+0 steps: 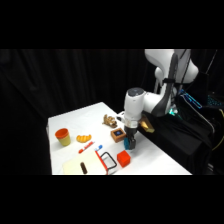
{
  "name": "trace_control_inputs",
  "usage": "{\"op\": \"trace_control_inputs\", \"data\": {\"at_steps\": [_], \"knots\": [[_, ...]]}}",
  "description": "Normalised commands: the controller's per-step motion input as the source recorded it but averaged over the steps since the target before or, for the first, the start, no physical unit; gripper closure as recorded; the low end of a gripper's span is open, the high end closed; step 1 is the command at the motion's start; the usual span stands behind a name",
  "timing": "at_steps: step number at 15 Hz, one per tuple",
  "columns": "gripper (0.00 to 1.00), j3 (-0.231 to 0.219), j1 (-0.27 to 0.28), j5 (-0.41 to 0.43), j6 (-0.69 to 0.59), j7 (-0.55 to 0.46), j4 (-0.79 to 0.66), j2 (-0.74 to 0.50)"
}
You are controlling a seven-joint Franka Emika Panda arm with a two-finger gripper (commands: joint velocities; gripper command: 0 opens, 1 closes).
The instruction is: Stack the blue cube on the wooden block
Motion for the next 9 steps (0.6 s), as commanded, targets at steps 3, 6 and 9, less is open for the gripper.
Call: {"op": "trace_control_inputs", "data": {"at_steps": [3,6,9], "knots": [[0.00,-0.136,0.170,0.171,0.19,-0.09,0.03,0.10],[0.25,-0.165,0.205,0.130,0.18,-0.08,0.01,0.05],[0.38,-0.188,0.222,0.102,0.19,-0.06,-0.01,0.02]]}}
